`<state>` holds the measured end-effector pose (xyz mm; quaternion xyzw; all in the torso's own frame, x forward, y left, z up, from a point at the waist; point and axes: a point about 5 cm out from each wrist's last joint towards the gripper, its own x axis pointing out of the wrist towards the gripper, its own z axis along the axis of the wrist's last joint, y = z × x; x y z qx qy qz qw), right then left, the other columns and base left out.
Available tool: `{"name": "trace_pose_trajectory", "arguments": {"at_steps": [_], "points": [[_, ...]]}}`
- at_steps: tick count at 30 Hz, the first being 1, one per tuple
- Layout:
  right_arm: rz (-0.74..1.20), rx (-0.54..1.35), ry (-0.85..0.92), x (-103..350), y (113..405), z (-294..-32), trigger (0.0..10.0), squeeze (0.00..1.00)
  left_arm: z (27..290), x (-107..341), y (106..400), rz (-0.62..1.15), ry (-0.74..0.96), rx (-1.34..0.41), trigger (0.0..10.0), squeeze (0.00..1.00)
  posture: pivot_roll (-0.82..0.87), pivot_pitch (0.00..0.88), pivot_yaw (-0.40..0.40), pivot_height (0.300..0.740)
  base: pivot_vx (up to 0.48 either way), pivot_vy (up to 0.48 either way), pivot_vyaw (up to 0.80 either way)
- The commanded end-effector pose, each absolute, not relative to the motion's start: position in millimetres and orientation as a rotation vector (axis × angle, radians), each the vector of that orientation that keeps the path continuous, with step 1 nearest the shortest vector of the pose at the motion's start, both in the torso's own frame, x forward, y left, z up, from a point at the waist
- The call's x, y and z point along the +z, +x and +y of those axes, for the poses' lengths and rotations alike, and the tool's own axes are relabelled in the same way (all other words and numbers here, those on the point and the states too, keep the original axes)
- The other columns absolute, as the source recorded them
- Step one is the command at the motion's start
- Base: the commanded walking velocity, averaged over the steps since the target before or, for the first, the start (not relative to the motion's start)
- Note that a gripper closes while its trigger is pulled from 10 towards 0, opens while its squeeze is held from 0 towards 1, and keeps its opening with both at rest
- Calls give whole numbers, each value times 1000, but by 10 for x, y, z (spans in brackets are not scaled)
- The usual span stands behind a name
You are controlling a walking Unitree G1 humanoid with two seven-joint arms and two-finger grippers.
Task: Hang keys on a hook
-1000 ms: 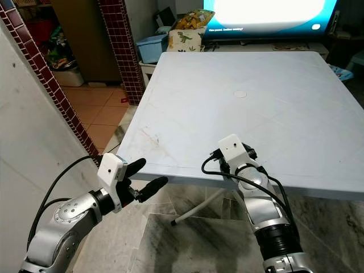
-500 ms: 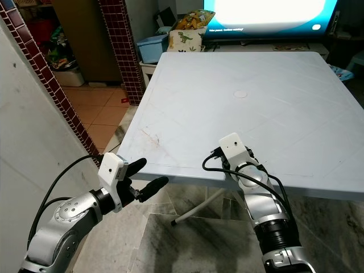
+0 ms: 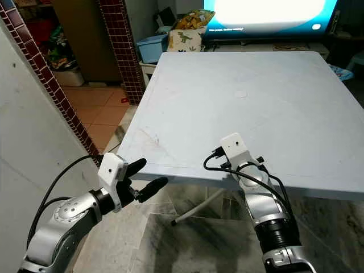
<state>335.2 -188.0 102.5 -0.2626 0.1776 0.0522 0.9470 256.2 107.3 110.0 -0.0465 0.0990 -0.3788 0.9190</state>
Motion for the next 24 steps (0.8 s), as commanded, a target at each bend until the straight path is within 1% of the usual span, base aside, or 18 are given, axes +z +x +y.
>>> {"name": "trace_pose_trajectory", "arguments": {"at_steps": [1,21,24], "points": [[360,105,-536,1028,3372,-1873,0,0,1074,1151,2558,189,-75,-786,10000,0,-32,25,118,740,0,0,0],[346,104,-563,1062,3406,-1878,0,0,1062,1156,2572,185,-76,-779,10000,0,-30,33,110,740,0,0,0],[319,98,-576,1109,3432,-1872,0,0,1078,1163,2588,176,-76,-764,10000,0,-32,31,113,740,0,0,0]]}}
